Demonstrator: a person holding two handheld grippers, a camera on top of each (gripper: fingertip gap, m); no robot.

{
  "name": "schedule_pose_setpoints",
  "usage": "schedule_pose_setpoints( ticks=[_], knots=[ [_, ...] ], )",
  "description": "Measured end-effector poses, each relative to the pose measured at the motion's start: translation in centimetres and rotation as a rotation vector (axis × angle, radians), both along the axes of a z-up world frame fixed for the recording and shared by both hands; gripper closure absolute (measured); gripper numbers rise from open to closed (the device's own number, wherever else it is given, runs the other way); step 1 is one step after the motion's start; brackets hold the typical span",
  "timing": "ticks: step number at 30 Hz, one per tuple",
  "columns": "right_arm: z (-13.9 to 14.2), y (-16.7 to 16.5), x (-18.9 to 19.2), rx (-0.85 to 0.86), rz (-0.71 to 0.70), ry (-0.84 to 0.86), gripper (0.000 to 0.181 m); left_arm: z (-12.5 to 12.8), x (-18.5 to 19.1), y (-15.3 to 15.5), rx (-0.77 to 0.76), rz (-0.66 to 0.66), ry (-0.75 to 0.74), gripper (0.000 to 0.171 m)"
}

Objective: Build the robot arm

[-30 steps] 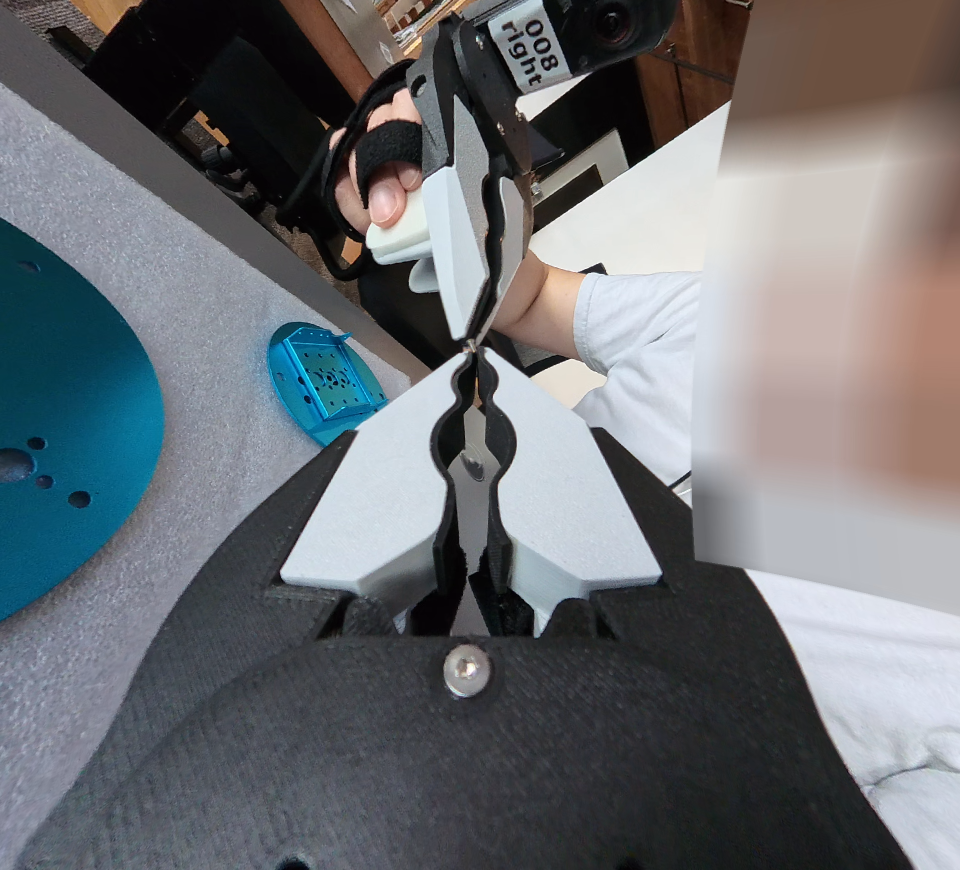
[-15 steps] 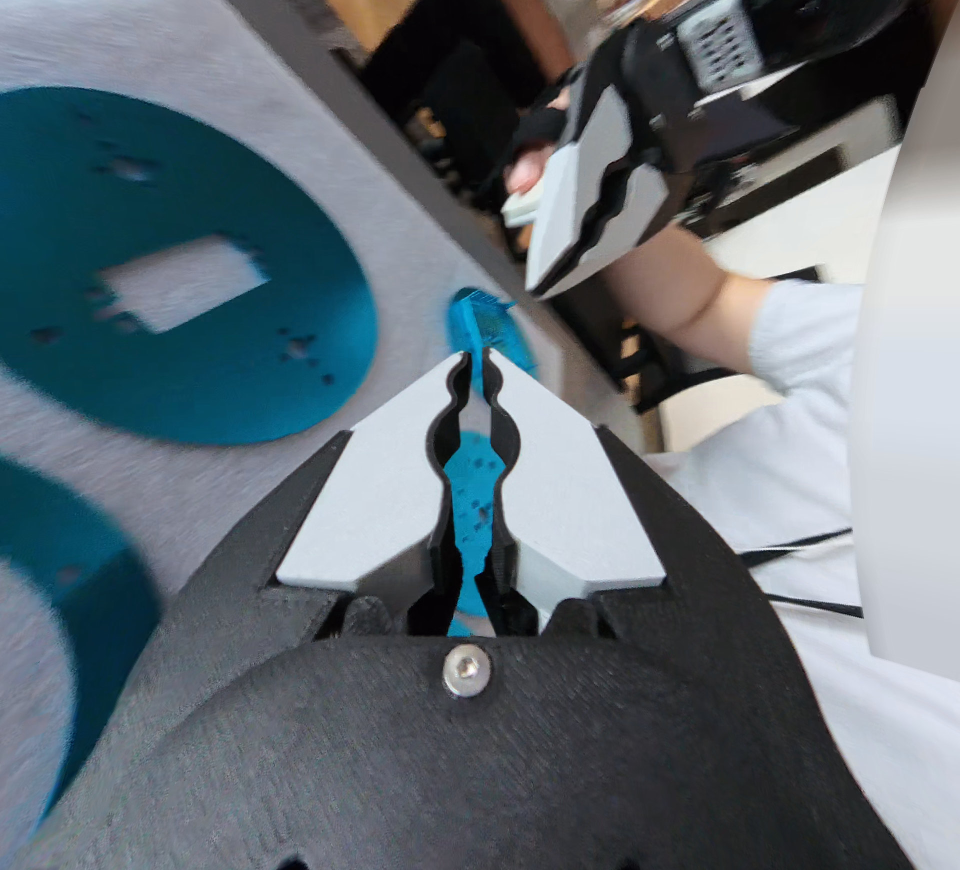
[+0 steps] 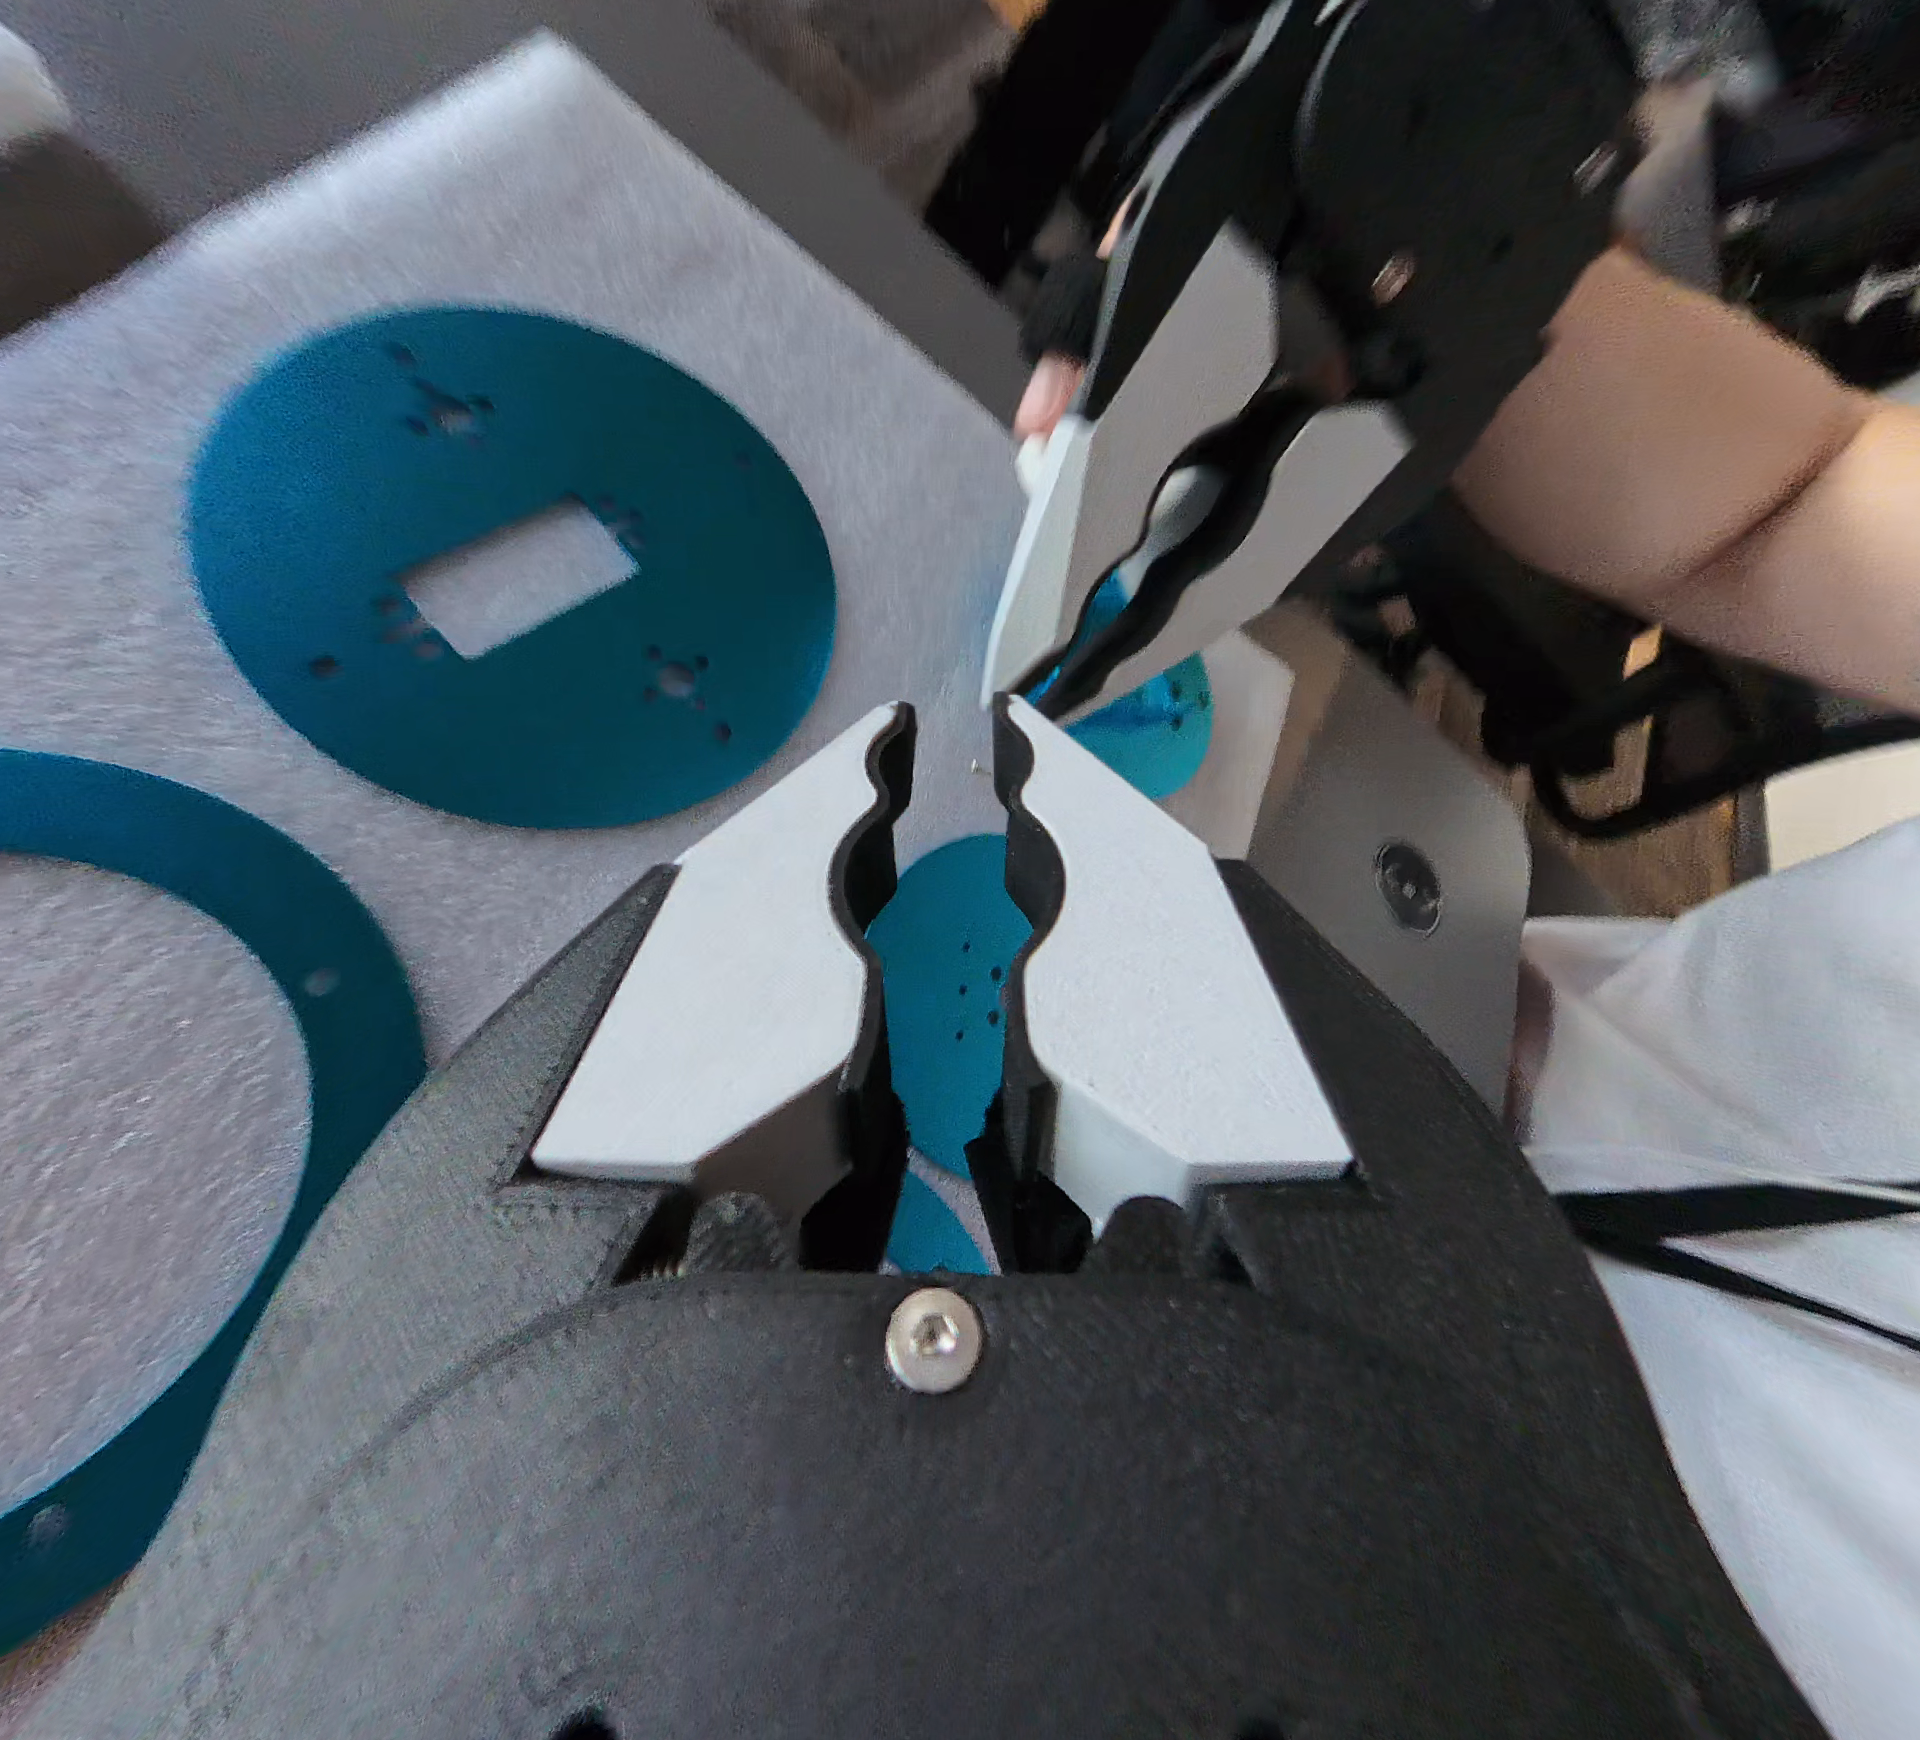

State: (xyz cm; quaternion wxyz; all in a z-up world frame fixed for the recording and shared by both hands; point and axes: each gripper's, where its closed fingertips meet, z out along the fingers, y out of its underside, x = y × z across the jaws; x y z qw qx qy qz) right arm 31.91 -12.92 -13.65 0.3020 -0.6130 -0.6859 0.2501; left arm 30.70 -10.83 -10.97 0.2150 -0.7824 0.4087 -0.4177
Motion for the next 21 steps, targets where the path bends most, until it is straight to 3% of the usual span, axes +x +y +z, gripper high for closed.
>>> schedule_pose_setpoints(
  ticks=[3, 6, 8, 13, 21],
  knots=[
    [-1.0, 0.1, -0.5, 0.052, 0.197, -0.126, 0.172, 3.3, -0.4, 1.2, 0.037, 0.091, -0.139, 0.164],
    [-1.4, 0.4, -0.8, 0.120, 0.333, -0.209, 0.171, 4.9, -0.6, 0.9, 0.028, 0.088, -0.219, 0.167],
    [-1.3, 0.8, -0.9, 0.210, 0.415, -0.259, 0.171, 5.0, -0.6, 0.9, -0.006, 0.085, -0.244, 0.166],
    [-1.7, 0.2, -0.9, 0.239, 0.618, -0.384, 0.174, 5.6, 0.0, 0.1, -0.079, 0.034, -0.325, 0.168],
    [-1.8, -0.5, -0.7, 0.209, 0.745, -0.430, 0.175, 4.1, -0.1, 0.5, -0.151, 0.029, -0.299, 0.169]
  ],
)
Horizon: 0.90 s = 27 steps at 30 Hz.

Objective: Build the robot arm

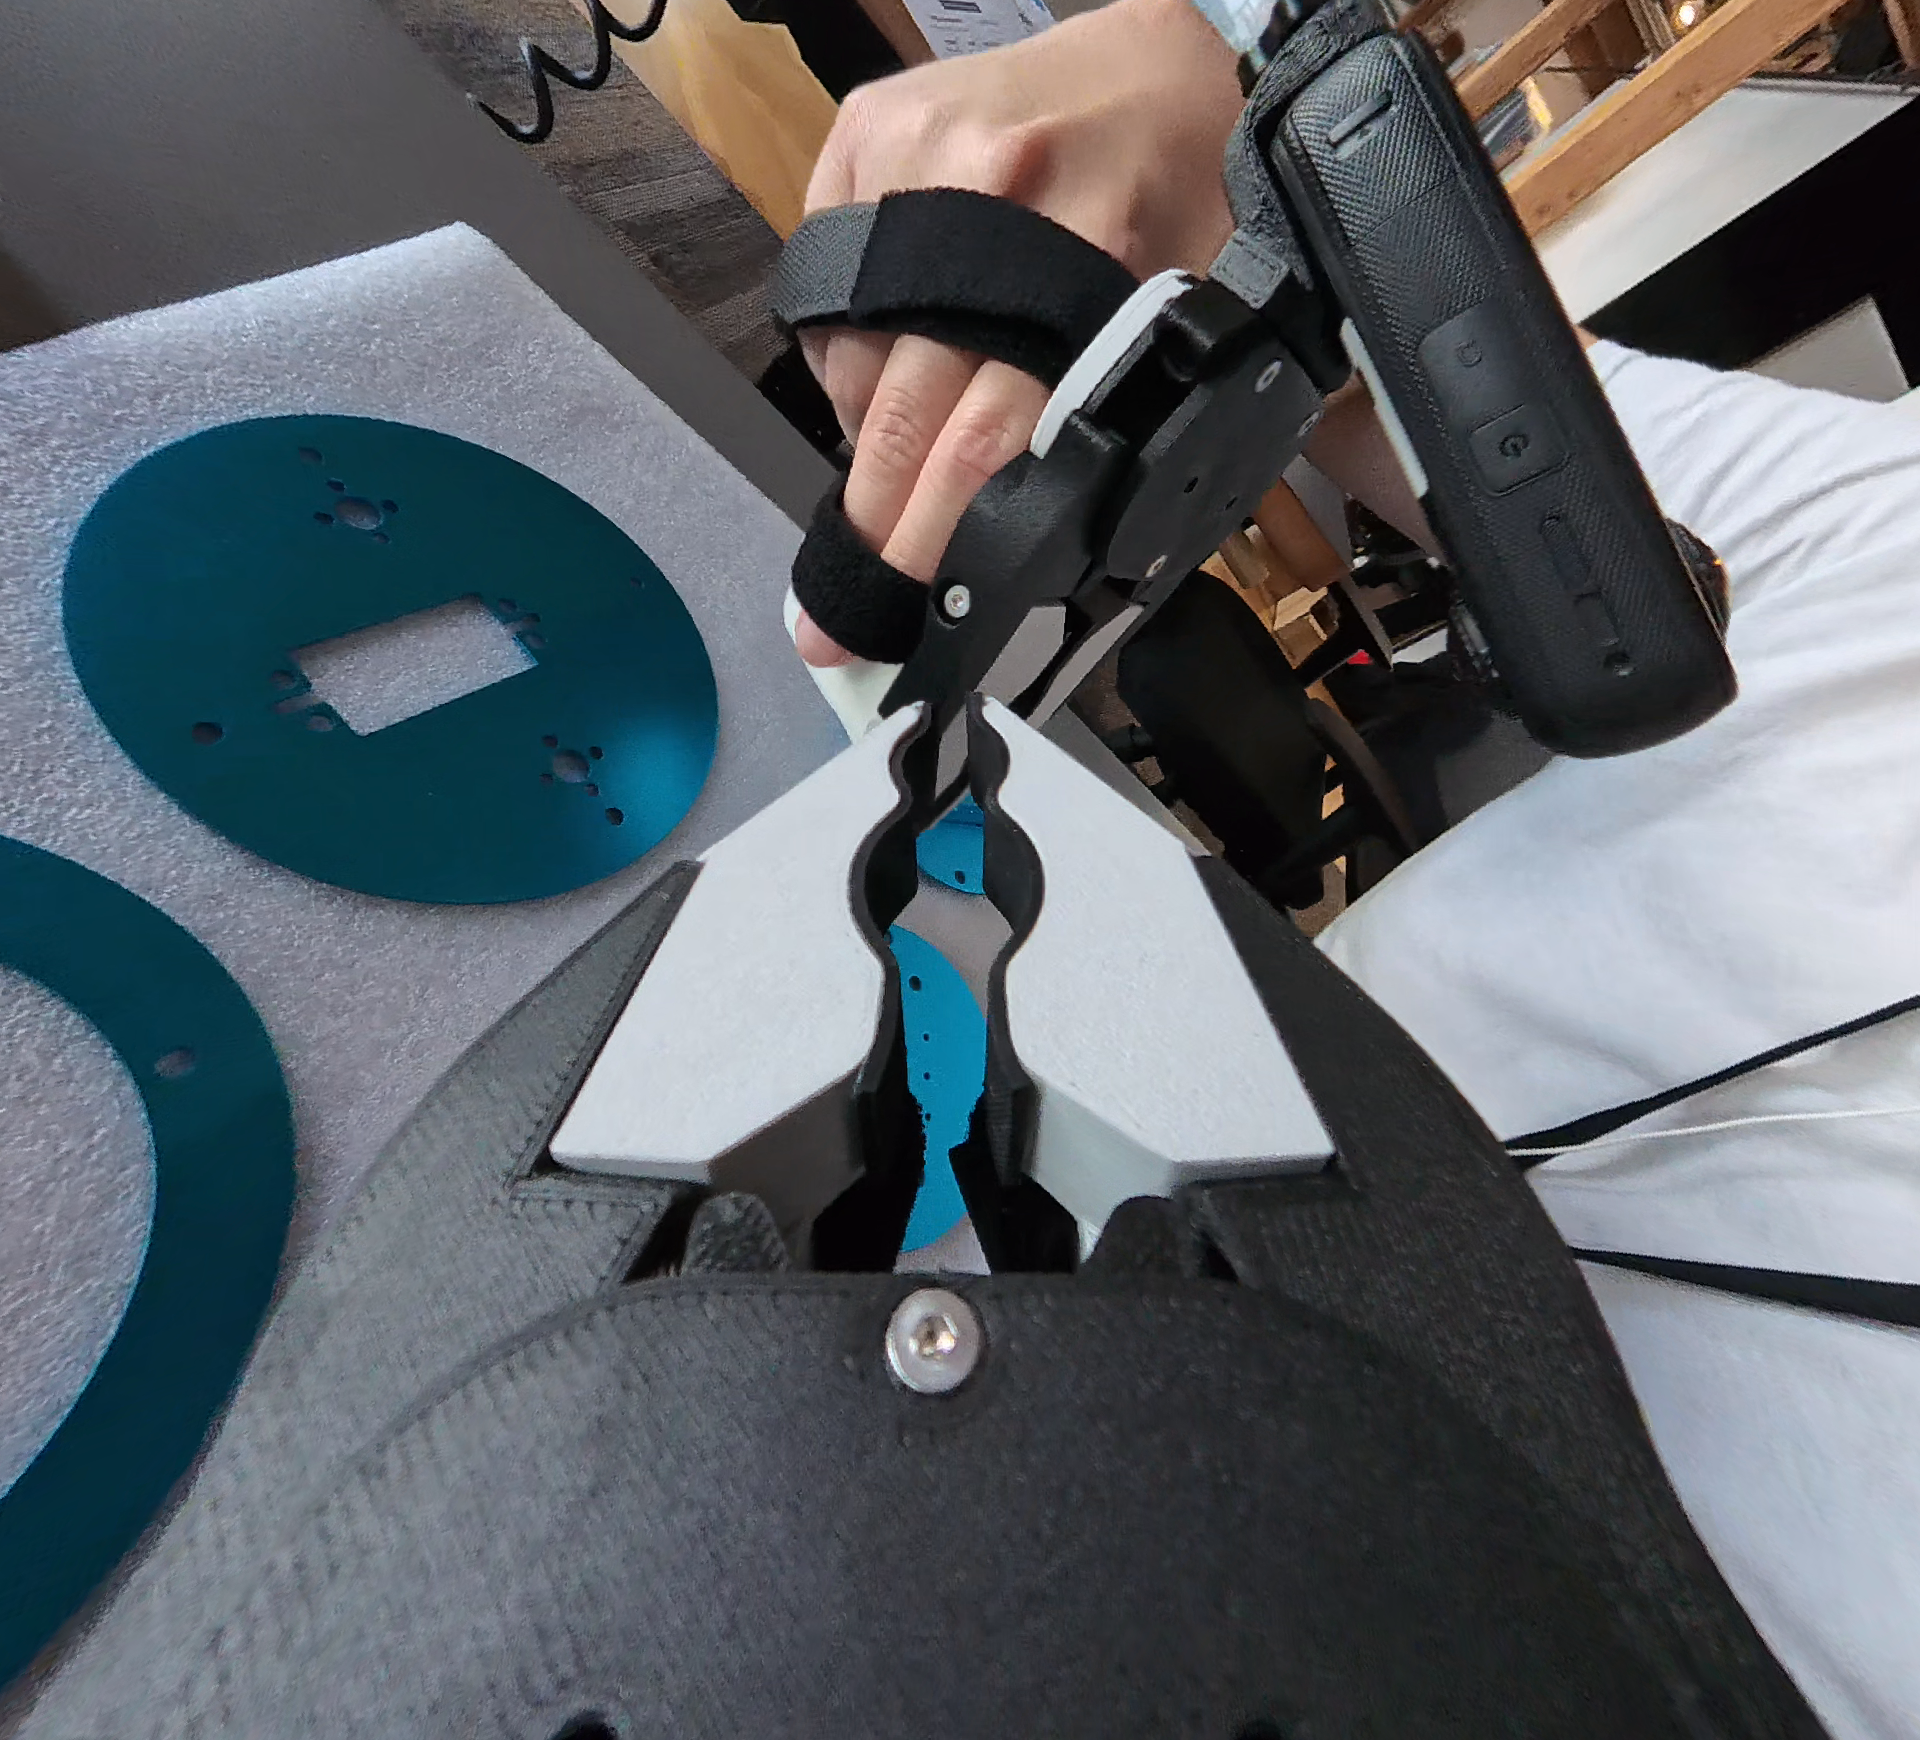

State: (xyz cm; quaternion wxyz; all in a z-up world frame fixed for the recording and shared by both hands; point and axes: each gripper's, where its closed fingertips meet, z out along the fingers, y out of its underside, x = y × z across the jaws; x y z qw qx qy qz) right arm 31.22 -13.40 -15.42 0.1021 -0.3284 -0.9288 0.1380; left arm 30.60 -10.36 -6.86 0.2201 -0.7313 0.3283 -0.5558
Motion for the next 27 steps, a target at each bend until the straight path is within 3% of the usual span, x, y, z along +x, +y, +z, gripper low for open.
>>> schedule_pose_setpoints(
  ticks=[4, 8, 15, 20, 27],
  knots=[
    [0.6, 0.6, -0.7, 0.003, -0.070, 0.019, 0.181, 0.0, -0.1, 0.1, 0.010, 0.007, 0.014, 0.168],
    [1.7, 0.1, -0.9, -0.251, -0.354, -0.027, 0.180, -0.2, -0.6, 0.6, 0.010, 0.043, 0.032, 0.170],
    [2.4, 2.3, -1.0, -0.414, -0.995, 0.074, 0.167, -0.3, -2.8, 3.3, 0.017, 0.225, 0.074, 0.170],
    [1.1, 1.3, -0.7, -0.361, -1.101, -0.042, 0.167, -0.3, -2.8, 3.1, -0.011, 0.232, 0.071, 0.170],
    [0.0, 0.6, -0.3, -0.261, -1.109, -0.119, 0.167, -0.3, -2.2, 2.5, -0.018, 0.196, 0.063, 0.169]
  ],
)
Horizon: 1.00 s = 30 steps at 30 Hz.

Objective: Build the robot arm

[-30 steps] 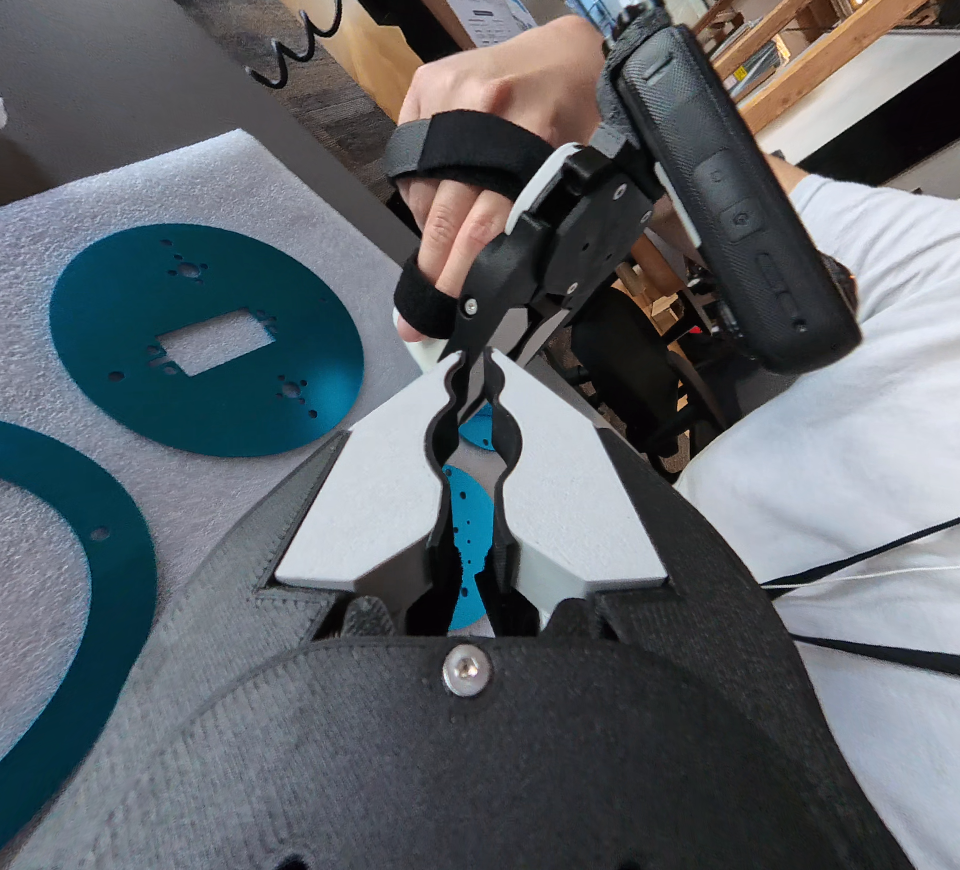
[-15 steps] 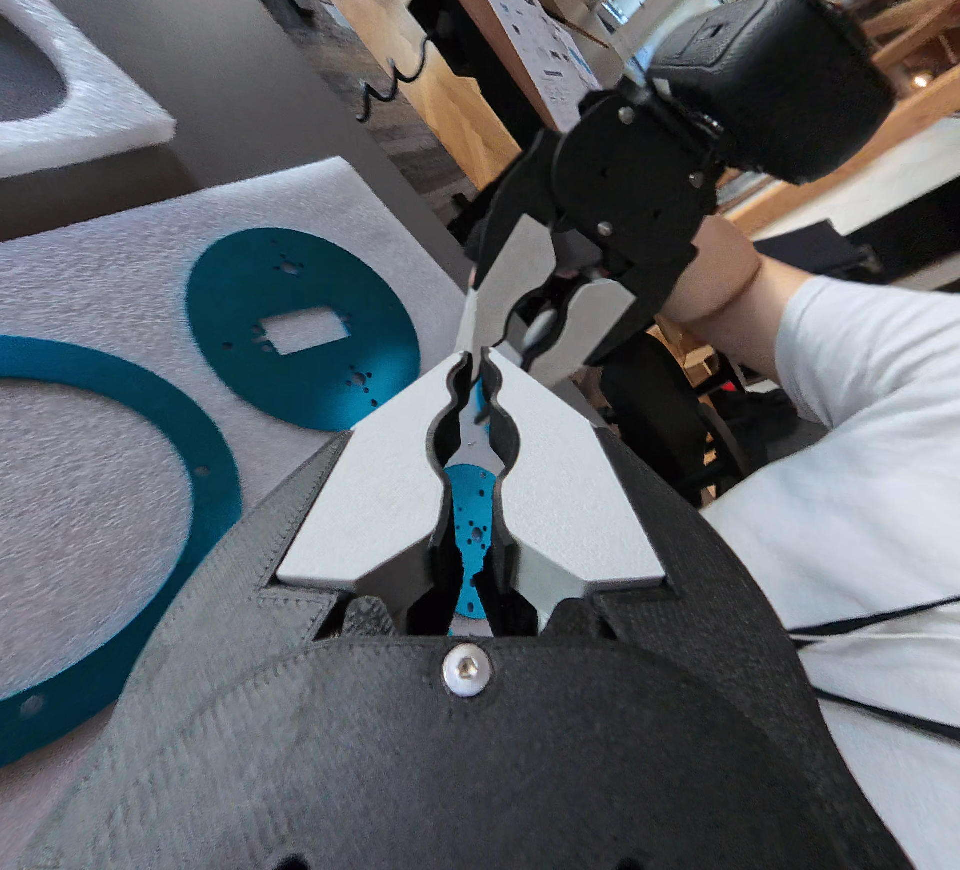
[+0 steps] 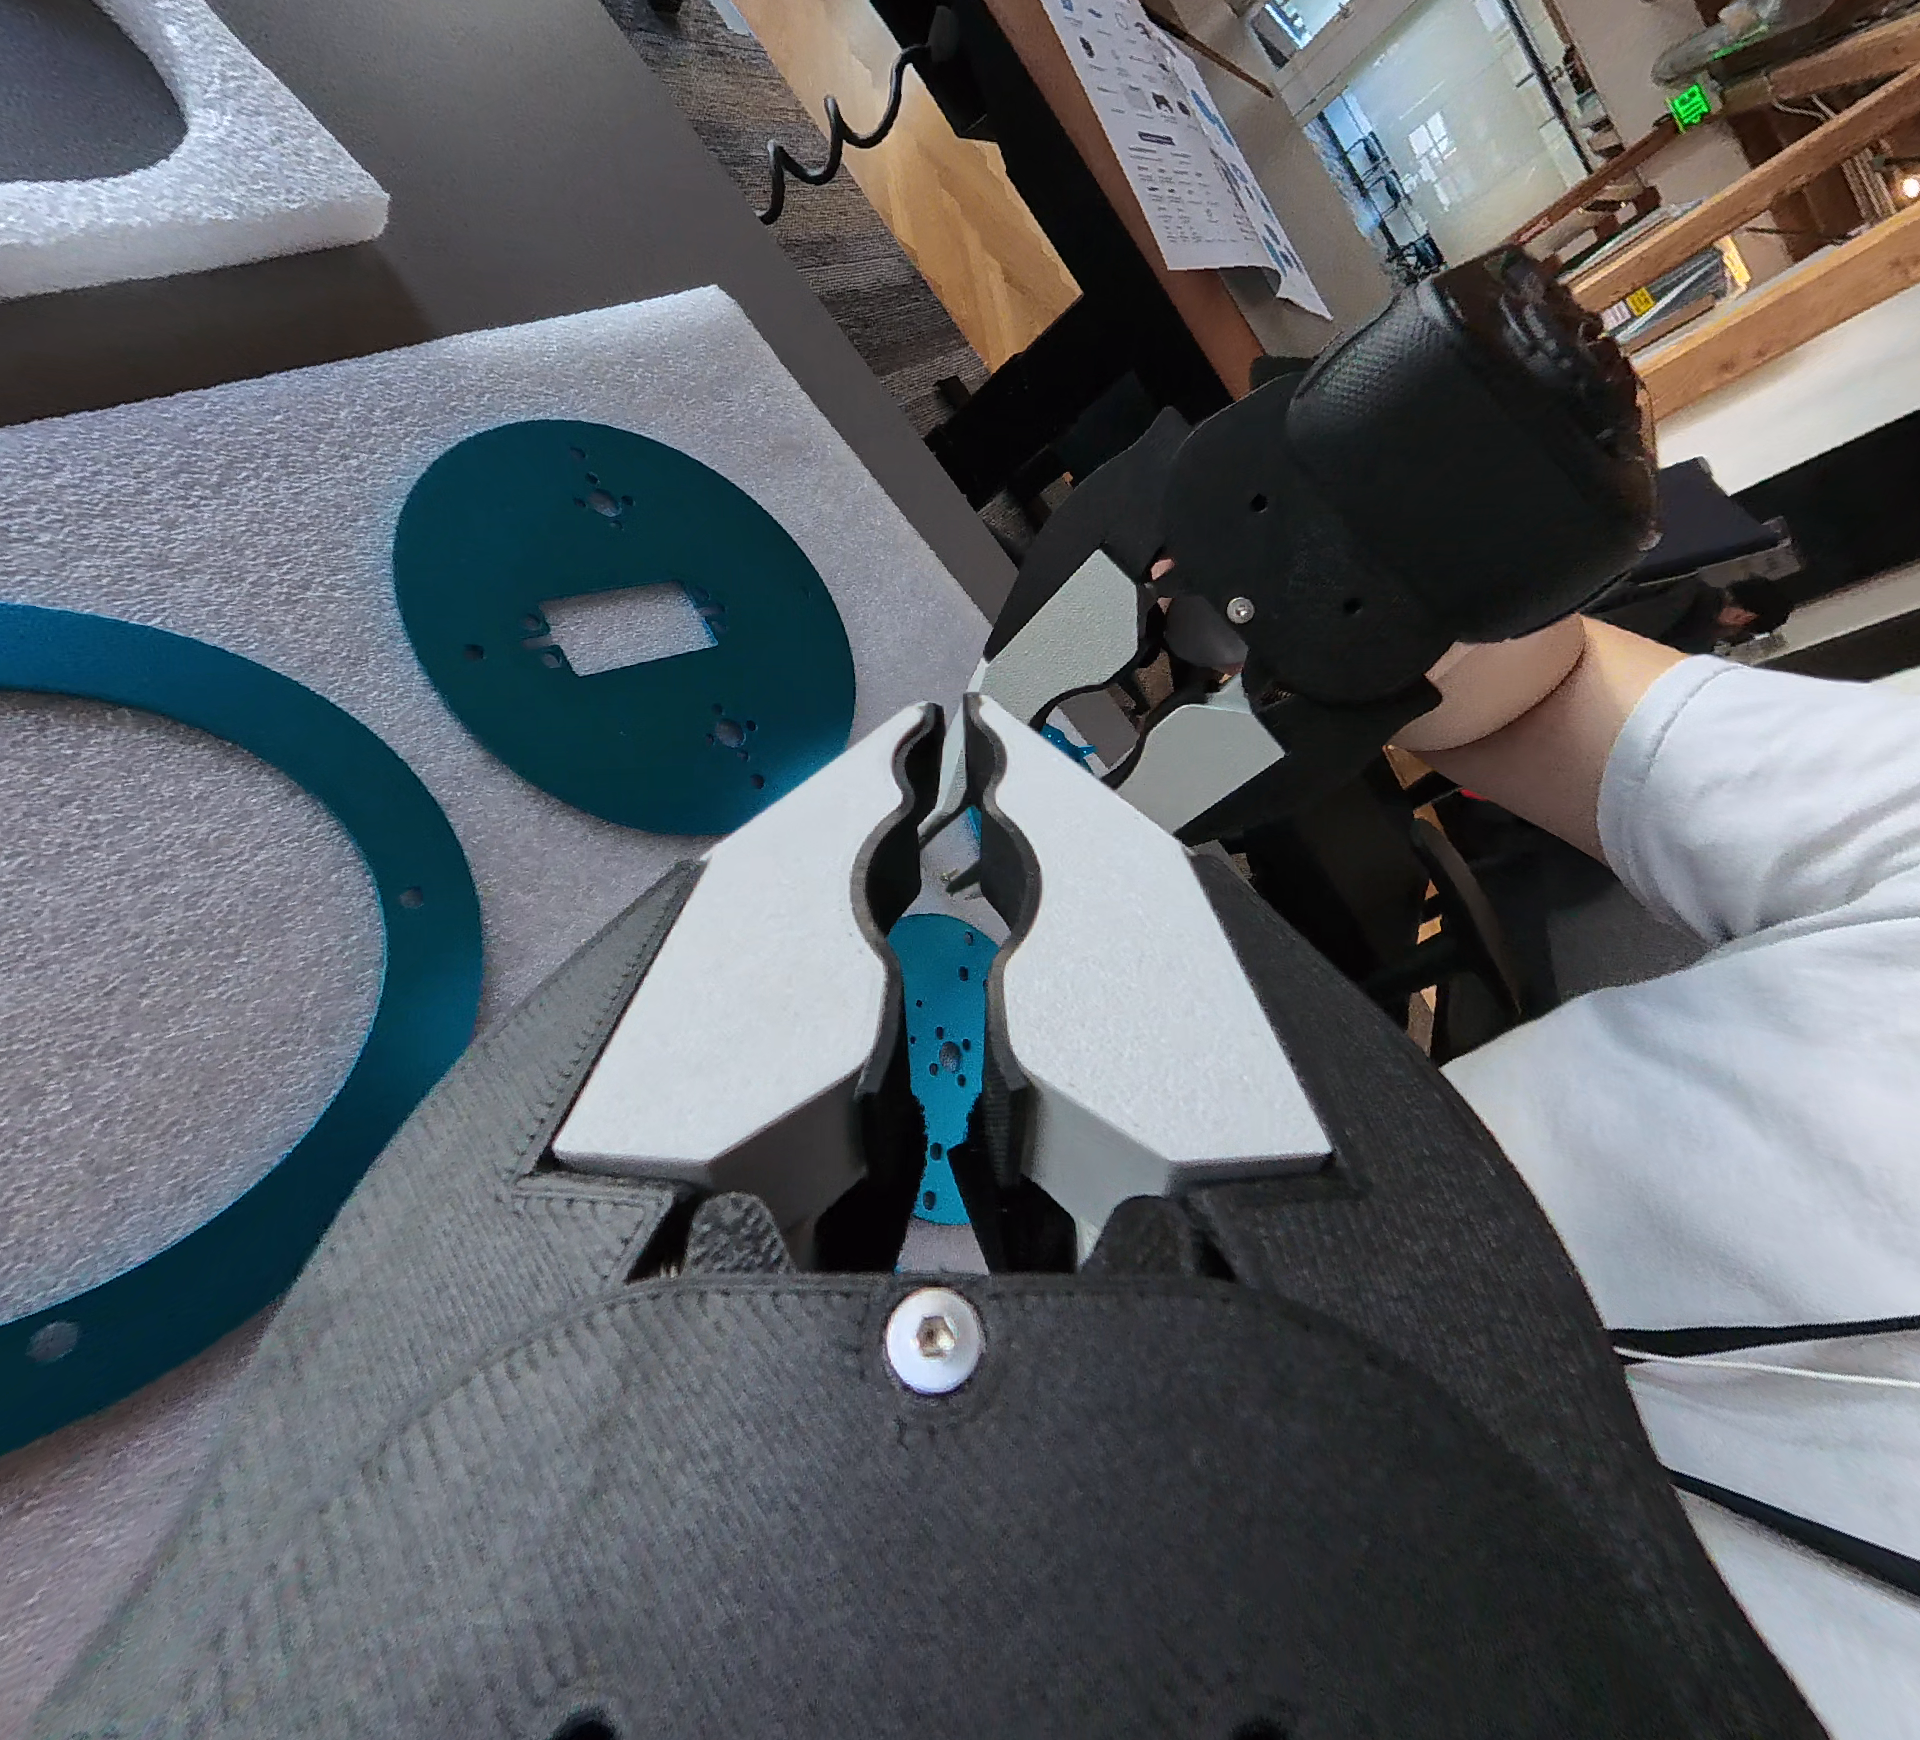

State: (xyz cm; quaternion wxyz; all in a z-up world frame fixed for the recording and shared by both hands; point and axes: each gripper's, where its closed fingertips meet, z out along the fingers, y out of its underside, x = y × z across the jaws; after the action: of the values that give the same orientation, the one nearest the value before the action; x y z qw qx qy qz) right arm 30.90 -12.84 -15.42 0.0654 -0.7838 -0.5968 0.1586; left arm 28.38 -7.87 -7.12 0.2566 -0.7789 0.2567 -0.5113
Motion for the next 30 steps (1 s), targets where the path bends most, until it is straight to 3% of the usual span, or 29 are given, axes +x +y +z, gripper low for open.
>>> schedule_pose_setpoints(
  ticks=[7, 16, 19, 22, 26, 30],
  knots=[
    [0.1, 0.1, 0.0, 0.025, -0.016, 0.020, 0.171, 0.1, 0.1, -0.3, 0.000, -0.009, 0.008, 0.170],
    [0.0, 0.3, 0.1, 0.225, -0.017, -0.034, 0.180, 1.2, -0.4, 0.1, -0.014, 0.022, -0.057, 0.171],
    [1.5, 0.8, -0.5, 0.125, -0.162, 0.184, 0.181, 1.6, -0.4, 0.2, 0.003, 0.019, -0.077, 0.169],
    [3.1, 1.2, -0.7, -0.083, -0.329, 0.450, 0.181, 1.7, -0.3, 0.1, 0.020, 0.004, -0.078, 0.164],
    [7.4, 2.9, -0.7, -0.328, -0.523, 0.859, 0.181, 2.6, 0.4, -0.6, 0.080, -0.039, -0.098, 0.158],
    [11.3, 4.4, -0.3, -0.468, -0.631, 1.133, 0.181, 4.4, 1.5, -1.8, 0.304, -0.083, -0.089, 0.152]
  ],
)
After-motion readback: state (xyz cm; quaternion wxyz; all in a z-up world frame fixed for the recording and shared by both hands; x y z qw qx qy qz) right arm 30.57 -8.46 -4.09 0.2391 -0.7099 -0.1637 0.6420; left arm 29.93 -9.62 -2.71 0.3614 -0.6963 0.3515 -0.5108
